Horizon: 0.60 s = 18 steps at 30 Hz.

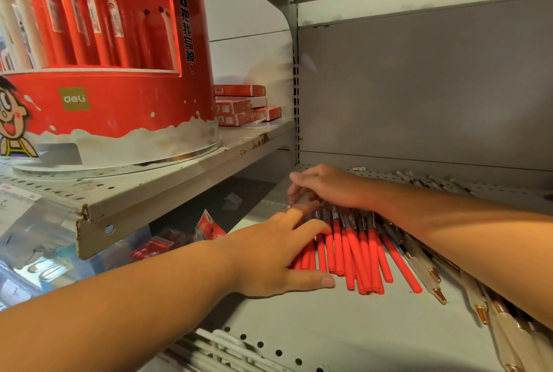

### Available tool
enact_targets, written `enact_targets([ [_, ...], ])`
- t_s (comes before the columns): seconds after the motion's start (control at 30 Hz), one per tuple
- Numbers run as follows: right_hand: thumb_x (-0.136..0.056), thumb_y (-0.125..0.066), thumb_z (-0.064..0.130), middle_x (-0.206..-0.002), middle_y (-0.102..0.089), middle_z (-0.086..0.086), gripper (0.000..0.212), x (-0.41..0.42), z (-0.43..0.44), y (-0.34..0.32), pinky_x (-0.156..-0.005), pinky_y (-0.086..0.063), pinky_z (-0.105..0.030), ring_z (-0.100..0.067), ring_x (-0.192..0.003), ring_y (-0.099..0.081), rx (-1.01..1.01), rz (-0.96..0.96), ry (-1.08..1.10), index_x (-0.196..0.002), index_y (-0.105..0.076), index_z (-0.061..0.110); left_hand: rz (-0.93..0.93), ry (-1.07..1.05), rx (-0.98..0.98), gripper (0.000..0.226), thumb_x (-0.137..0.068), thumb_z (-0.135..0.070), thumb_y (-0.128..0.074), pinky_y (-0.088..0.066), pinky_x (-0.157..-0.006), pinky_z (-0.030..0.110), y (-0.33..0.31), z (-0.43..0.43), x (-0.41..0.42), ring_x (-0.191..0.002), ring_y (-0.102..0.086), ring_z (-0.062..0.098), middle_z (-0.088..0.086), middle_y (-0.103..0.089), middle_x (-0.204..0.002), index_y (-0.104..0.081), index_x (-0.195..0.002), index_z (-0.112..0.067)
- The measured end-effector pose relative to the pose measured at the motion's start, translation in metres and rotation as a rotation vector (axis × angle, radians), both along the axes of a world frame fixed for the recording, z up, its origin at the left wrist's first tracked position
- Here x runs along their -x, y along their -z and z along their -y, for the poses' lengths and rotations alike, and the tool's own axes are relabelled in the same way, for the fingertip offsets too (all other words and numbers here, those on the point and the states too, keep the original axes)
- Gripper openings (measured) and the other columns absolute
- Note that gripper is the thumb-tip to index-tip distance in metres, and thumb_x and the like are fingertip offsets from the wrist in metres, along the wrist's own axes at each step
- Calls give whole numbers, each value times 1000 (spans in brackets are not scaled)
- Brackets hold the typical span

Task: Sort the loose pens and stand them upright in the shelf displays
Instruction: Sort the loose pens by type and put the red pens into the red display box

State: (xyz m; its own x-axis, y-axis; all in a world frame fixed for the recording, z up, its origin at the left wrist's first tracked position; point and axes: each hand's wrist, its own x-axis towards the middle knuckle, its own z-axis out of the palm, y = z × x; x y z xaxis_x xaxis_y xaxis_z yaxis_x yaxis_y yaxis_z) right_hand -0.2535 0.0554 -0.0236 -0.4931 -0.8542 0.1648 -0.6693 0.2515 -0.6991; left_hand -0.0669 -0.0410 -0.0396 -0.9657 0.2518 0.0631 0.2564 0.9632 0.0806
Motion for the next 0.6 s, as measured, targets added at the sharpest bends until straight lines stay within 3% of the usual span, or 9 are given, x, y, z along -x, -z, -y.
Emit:
enact_targets([
  [0.1, -100, -36, 55, -103, -72, 6, 45, -5, 6, 2, -91, -51, -33, -9, -97, -67, -31, -57, 35, -97, -71, 26, -2, 10, 3, 70, -86, -75, -43, -26, -89, 16, 1, 1, 1, -107, -28, 1, -18, -24, -140, -19, -143, -43],
  [0.2, -96, -29, 66, -111, -71, 4, 59, -10, 11, 0, -102, -46, -41, -11, -106, -64, -126, -49, 51, -108, -70, 25, -2, 7, 11, 70, -86, -76, -44, -26, -90, 16, 1, 2, 2, -116, -33, 5, -16, -25, -143, -20, -144, -43],
  [0.33, -95, -26, 68, -97, -75, 8, 64, -13, 11, -3, -97, -48, -34, -6, -95, -69, -136, -16, 17, -100, -74, 26, -8, -14, 60, 68, -87, -74, -42, -31, -94, 22, -2, 7, 4, -124, -34, 10, -9, -27, -148, -22, -144, -43],
  [0.47, -99, -21, 62, -108, -70, 7, 66, -15, -3, -11, -94, -46, -27, -5, -100, -65, -115, -11, 61, -115, -69, 19, 22, -32, 64, 69, -85, -78, -38, -37, -97, 27, -5, 4, 5, -125, -38, 13, -10, -30, -147, -18, -143, -46],
  [0.6, -103, -43, 32, -99, -70, -6, 32, -14, -34, -32, -69, -46, -26, -12, -83, -63, -104, -121, 228, -99, -68, 12, 38, -44, -13, 79, -78, -85, -38, -40, -108, 41, -8, -5, 4, -133, -35, 17, -13, -26, -152, -11, -145, -52],
])
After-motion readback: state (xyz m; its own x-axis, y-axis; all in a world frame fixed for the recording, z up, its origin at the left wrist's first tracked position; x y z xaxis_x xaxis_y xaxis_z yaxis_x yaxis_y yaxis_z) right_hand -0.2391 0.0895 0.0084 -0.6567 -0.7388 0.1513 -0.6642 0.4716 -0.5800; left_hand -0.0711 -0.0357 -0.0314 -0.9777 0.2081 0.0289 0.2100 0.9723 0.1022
